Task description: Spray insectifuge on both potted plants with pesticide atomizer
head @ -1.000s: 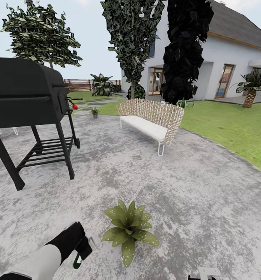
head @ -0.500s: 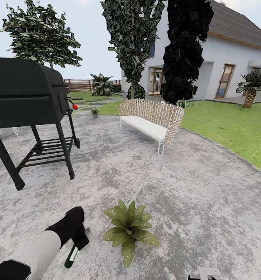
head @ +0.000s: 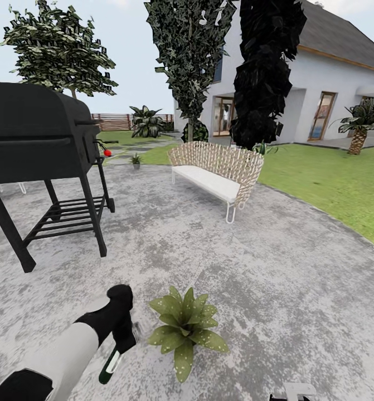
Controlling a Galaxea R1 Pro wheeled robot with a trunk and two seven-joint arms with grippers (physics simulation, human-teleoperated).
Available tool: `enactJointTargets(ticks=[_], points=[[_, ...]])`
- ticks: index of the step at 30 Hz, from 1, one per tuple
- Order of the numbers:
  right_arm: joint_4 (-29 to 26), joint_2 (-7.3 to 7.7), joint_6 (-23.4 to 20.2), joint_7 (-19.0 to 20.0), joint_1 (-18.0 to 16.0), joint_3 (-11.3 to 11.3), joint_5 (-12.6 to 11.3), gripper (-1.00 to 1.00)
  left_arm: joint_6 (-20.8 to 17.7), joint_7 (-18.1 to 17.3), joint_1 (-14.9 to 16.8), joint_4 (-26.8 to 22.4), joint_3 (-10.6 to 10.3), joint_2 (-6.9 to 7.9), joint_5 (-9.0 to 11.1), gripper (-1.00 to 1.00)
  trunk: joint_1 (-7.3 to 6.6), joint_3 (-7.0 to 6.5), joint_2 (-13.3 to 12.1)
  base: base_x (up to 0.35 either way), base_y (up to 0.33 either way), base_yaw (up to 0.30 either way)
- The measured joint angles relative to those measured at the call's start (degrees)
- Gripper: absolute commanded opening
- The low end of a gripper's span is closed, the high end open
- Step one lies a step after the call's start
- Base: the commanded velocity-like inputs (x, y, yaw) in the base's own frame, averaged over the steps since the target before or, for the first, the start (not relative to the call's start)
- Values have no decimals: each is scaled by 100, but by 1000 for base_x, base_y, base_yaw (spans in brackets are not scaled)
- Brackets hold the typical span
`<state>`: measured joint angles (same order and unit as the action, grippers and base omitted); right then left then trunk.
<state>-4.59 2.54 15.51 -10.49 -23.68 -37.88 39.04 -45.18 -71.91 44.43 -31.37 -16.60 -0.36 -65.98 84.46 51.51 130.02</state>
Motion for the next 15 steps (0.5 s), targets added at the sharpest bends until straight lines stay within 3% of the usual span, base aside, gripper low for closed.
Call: enactJointTargets(ticks=[1, 4, 9, 12, 15], points=[[2, 0, 0, 0, 0, 0, 0, 100, 13, -147, -35, -6, 4, 1, -132, -100, 0, 0, 0, 0, 0, 0], [4, 0, 0, 0, 0, 5, 0, 100, 20, -222, -59, -19, 16, -50, -196, -100, 0, 0, 0, 0, 0, 0], [0, 0, 0, 0, 0, 0, 0, 100, -7, -257, -63, -251, 17, -424, -221, -100, 0, 0, 0, 0, 0, 0], [0, 0, 0, 0, 0, 0, 0, 100, -4, -265, -35, -265, 17, -434, -228, -100, 0, 0, 0, 0, 0, -46], [-1, 2, 1, 1, 1, 0, 0, 100, 3, -270, 3, -265, 35, -340, -232, -100, 0, 0, 0, 0, 0, -217]])
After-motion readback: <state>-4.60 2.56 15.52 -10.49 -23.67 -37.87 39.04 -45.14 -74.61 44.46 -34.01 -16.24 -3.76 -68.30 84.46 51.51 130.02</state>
